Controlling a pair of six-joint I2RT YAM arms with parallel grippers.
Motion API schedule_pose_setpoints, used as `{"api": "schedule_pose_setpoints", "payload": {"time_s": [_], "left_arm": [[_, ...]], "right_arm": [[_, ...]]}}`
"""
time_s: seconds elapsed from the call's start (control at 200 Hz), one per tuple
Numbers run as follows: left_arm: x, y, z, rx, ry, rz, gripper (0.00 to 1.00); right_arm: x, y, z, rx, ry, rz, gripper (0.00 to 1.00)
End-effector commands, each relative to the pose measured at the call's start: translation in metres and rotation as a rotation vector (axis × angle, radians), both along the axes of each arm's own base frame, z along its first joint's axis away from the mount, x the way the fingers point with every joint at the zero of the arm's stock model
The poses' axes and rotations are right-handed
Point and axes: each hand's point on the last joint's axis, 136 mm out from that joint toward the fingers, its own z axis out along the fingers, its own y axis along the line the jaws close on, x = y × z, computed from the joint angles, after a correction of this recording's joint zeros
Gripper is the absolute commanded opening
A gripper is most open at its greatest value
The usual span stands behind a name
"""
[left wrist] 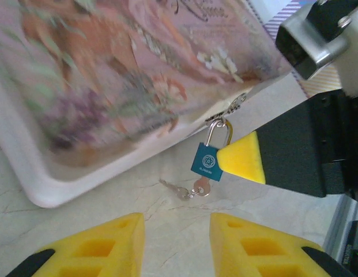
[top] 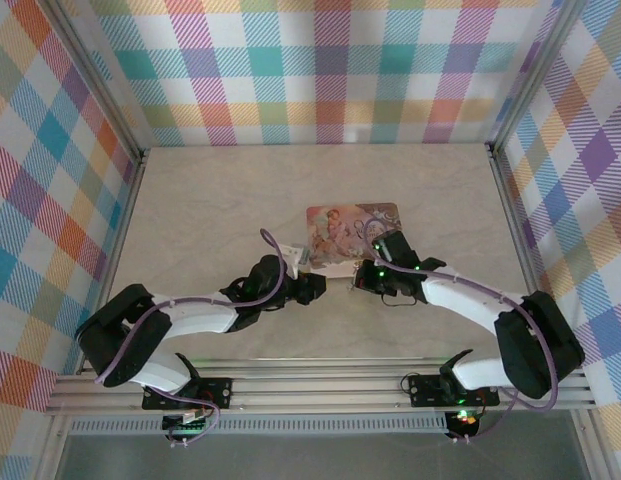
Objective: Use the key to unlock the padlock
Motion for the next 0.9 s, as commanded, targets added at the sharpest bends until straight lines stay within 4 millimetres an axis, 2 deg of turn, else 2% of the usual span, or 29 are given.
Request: {"api": "schedule_pose_setpoints", "payload": {"time_s": [0.0, 0.155, 0.285, 0.515, 0.615, 0.895], "left_arm": [[0.000, 0.003, 0.013, -0.022, -0.016, 0.004, 0.35], [-0.001, 0.008, 0.020, -0.021, -0.015, 0.020, 0.35], [-0.002, 0.010, 0.026, -0.018, -0.006, 0.030, 0.35], [-0.003, 0.015, 0.038, -0.016, -0.002, 0.046, 0.35], [-0.005, 0.018, 0.042, -0.019, -0.006, 0.050, 0.35], [-0.011, 0.030, 0.049, 0.027, 0.024, 0.074, 0.35]], "right_arm": [[-0.001, -0.005, 0.011, 0.044, 0.054, -0.116, 0.00], [-0.007, -0.007, 0.005, 0.090, 0.140, -0.226, 0.00], [-0.011, -0.016, 0.001, 0.061, 0.200, -0.316, 0.00], [0.000, -0.028, 0.023, -0.066, 0.205, -0.356, 0.00], [0.001, -0.037, 0.024, -0.152, 0.219, -0.354, 0.00], [-0.019, -0.053, -0.006, -0.236, 0.324, -0.415, 0.00]]}}
